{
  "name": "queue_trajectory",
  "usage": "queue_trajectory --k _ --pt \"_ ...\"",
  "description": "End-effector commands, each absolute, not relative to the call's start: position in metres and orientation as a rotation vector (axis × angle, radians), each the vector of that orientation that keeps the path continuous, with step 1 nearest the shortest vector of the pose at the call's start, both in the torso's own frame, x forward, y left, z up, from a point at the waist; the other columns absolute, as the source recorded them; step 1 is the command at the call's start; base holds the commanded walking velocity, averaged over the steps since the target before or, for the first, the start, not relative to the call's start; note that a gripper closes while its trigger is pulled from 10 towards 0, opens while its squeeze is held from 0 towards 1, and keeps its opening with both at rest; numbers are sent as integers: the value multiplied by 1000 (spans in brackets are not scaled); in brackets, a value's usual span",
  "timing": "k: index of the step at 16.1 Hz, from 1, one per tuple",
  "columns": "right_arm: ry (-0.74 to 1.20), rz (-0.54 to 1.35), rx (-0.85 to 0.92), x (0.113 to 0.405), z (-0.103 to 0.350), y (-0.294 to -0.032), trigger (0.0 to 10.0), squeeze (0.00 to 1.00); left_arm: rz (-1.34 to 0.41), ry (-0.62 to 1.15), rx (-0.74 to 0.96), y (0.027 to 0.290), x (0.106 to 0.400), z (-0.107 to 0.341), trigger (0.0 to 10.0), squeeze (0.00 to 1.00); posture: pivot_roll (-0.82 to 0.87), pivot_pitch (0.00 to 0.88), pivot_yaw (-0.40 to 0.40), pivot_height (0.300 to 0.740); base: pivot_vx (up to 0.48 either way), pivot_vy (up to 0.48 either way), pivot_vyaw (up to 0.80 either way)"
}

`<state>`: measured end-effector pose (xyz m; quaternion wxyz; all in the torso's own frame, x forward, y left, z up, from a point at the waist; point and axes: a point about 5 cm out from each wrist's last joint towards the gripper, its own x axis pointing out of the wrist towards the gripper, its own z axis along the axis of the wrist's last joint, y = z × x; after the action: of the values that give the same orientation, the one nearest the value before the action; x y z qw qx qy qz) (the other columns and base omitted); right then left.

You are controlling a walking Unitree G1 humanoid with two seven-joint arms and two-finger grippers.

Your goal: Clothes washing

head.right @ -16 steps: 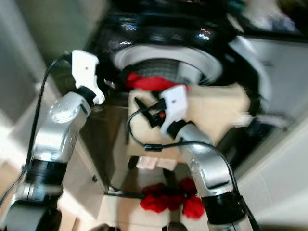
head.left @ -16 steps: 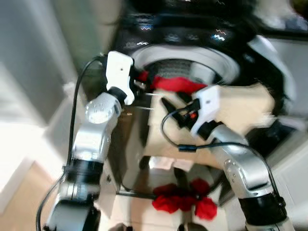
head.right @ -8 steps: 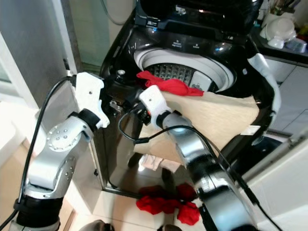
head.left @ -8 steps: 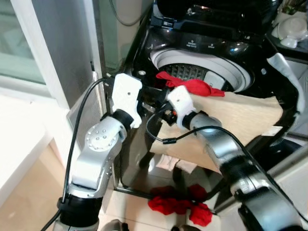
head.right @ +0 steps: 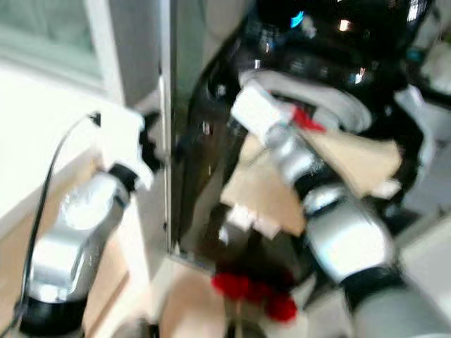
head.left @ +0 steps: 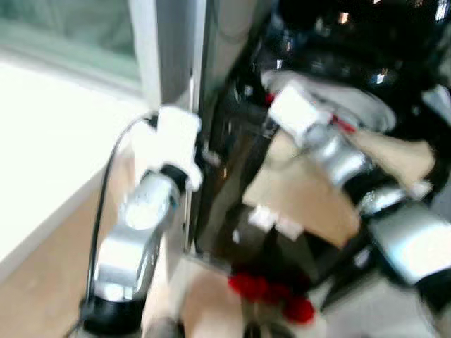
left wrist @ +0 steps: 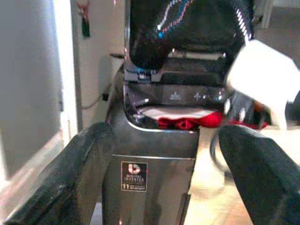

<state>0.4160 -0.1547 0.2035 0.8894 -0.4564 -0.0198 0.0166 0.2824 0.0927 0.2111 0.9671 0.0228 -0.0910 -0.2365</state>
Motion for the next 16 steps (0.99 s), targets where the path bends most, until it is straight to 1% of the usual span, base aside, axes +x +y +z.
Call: queue_trajectory --k 1,5,7,8,9,10,12,13,16 --pt "-105 -74 -952 419 223 -164 10000 310 -500 -185 39 85 281 213 10000 0 82 0 -118 740 0 0 0" --pt "-249 -228 -890 420 255 -180 10000 310 -499 -182 42 83 282 211 10000 0 60 0 -118 740 0 0 0" --pt "-274 -257 -840 417 254 -188 10000 290 -497 -179 39 81 283 210 10000 0 37 0 -123 740 0 0 0" --pt "-272 -239 -784 416 248 -188 10000 294 -497 -177 36 80 284 209 10000 0 33 0 -123 740 0 0 0" --pt "-270 -211 -720 415 244 -186 10000 294 -498 -176 36 79 284 209 10000 0 25 0 -120 740 0 0 0" --pt "-221 -136 -466 414 235 -184 10000 282 -486 -177 49 80 285 208 10000 0 12 0 -118 740 0 0 0" --pt "-154 -33 -174 413 218 -176 10000 267 -448 -171 85 83 288 204 10000 0 12 0 -118 740 0 0 0" --pt "-119 12 -84 411 207 -170 10000 263 -443 -167 93 84 289 202 10000 0 -1 0 -109 740 0 0 0" --pt "-31 131 -27 409 187 -150 10000 259 -428 -176 103 84 292 203 10000 0 6 0 -106 740 0 0 0"
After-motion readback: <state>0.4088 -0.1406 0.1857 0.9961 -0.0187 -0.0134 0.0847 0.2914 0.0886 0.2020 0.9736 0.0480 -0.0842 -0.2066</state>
